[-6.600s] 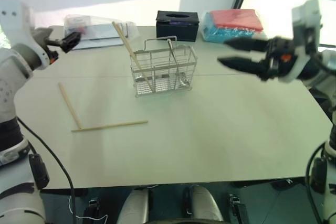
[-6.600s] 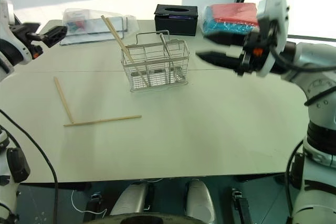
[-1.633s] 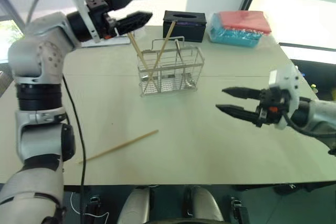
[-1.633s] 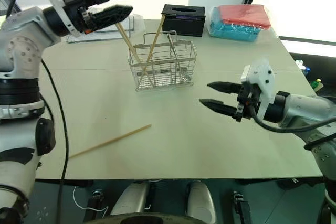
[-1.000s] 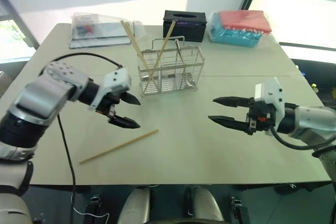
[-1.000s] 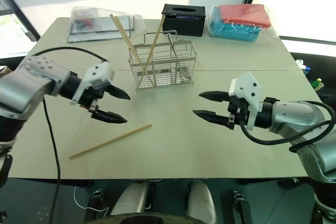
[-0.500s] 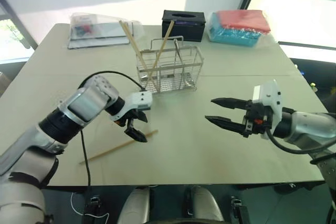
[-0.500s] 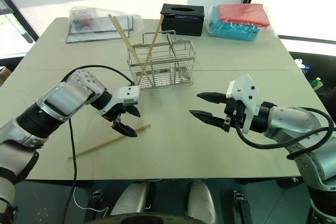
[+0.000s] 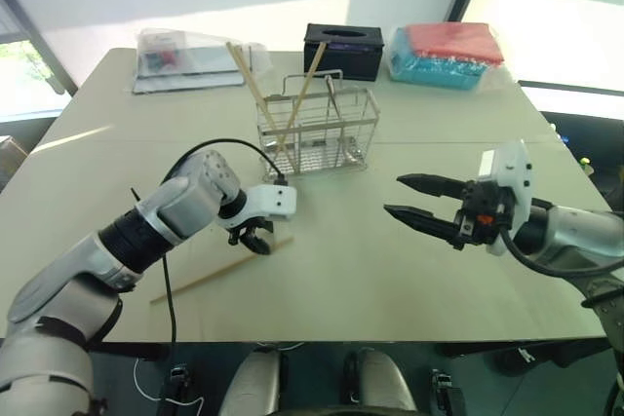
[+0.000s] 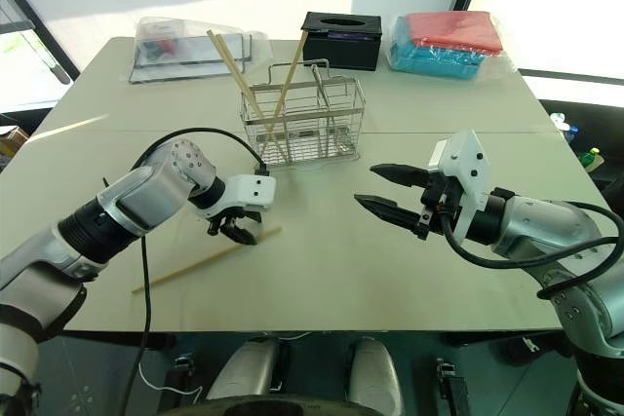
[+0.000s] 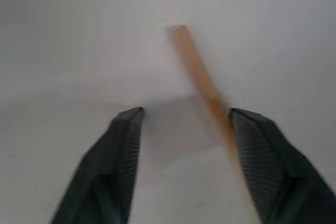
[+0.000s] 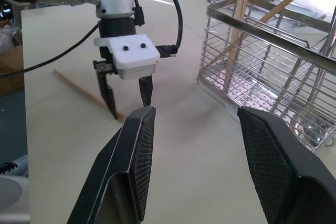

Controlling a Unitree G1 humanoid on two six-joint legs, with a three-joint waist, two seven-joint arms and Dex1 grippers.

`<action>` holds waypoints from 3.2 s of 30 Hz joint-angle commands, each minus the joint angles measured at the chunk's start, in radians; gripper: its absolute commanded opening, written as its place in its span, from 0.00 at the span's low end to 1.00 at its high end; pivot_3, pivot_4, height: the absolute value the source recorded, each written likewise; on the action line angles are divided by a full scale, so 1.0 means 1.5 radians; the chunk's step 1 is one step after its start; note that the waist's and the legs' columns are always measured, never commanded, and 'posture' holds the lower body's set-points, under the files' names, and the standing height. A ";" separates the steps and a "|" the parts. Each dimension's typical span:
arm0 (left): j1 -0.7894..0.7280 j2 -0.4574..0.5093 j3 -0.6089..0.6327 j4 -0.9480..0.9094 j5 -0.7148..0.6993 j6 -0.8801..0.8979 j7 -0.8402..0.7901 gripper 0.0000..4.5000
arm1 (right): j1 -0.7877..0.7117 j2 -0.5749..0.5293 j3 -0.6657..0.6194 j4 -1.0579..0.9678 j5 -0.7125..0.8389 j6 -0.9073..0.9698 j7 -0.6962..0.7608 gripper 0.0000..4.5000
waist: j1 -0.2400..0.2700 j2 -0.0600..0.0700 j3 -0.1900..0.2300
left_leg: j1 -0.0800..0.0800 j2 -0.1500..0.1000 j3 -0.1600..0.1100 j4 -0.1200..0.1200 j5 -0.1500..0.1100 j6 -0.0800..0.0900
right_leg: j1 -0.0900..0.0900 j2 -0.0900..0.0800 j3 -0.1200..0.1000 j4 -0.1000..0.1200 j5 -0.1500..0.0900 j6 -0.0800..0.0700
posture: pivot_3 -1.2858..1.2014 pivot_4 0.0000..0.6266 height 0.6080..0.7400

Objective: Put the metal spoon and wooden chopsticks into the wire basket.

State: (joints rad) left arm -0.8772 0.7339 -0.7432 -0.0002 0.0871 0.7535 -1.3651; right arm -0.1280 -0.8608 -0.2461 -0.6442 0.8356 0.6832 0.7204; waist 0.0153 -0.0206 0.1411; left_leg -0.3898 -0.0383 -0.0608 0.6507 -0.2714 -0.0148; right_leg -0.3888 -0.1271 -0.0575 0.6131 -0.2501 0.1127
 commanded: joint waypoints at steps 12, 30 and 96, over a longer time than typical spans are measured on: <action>0.011 -0.017 0.005 0.032 0.023 0.037 -0.014 0.02 | -0.034 -0.002 -0.021 -0.002 0.020 0.003 -0.005 0.57 | -0.001 0.000 0.000 | 0.000 0.000 0.000 0.000 -0.001 0.002 | 0.000 0.000 0.000 0.000 0.000 0.001 | 0.52 0.24 0.45; -0.200 -0.099 0.324 0.204 -0.220 -0.072 -0.078 0.02 | -0.077 -0.002 0.001 0.030 0.007 0.002 0.013 0.57 | -0.002 -0.002 0.002 | -0.003 -0.001 0.000 0.001 -0.001 0.002 | -0.002 -0.001 -0.001 0.000 0.001 0.003 | 0.52 0.24 0.45; -0.066 0.047 0.611 0.112 -0.373 -0.056 0.190 0.99 | -0.109 -0.014 0.008 0.143 -0.094 -0.051 0.039 0.57 | -0.008 -0.004 0.005 | 0.000 0.000 0.001 0.000 0.000 0.000 | -0.002 0.001 0.000 0.001 0.002 0.003 | 0.52 0.24 0.45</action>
State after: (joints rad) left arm -1.0058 0.7439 0.1624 0.2228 -0.4669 0.6587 -1.0279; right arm -0.2888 -0.8577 -0.2043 -0.4537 0.7252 0.6464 0.7494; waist 0.0028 -0.0268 0.1485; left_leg -0.3902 -0.0387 -0.0599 0.6503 -0.2718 -0.0148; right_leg -0.3911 -0.1263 -0.0573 0.6147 -0.2475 0.1176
